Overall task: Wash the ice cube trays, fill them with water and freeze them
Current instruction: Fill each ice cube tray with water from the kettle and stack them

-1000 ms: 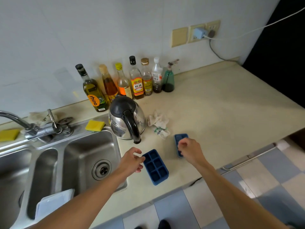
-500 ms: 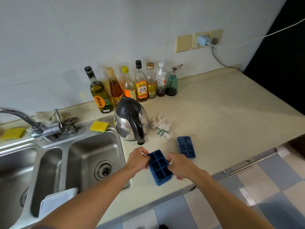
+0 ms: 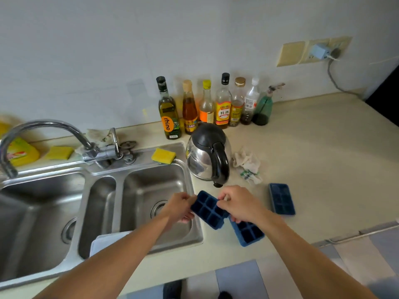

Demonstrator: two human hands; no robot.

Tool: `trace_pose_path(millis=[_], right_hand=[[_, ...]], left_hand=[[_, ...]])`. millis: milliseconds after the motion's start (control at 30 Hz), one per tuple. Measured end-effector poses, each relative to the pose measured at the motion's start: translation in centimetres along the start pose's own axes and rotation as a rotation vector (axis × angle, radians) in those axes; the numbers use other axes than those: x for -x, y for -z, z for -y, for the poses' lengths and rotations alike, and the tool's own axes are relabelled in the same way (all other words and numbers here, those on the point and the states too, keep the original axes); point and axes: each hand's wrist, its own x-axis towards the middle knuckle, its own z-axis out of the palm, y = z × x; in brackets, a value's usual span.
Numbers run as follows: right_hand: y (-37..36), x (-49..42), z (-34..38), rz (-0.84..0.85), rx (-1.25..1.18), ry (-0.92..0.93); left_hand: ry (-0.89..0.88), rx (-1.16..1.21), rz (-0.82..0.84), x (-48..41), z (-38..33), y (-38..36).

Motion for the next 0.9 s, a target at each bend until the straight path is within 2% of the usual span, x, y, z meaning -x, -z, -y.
trace_pose_path(millis=[200,267,400,567,733,900], right_hand=[[-7.8,-6.0,5.6,0.026,-0.021,0.078],[-10.1,-8.1,6.6,-0.004,-0.041,0.047],[-14.3,-11.8,7.0,-0.08,-0.254,-0.091],[-18.4,-15.2,6.1,-0.177,-0.514,-0.288],[-21.8,-17.4,4.5,-0.193,-0.57,-0.367],[-24.1,-18.7,3.6,-0.196,-0.628,-0.43]], left_hand=[[0.052,-0.22,-0.041,-0.7,4.5,9.7],[0.096,-0.264,-0.011,-1.6,5.6,12.1],[0.165,-0.234,0.01,-4.2,7.5,15.4],[0.221,-0.174,0.084,-7.9,9.9,16.9],[0.274,-0.131,0.16,-11.4,12.1,16.3],[0.285,-0.161,0.139,-14.0,13.4,15.5]])
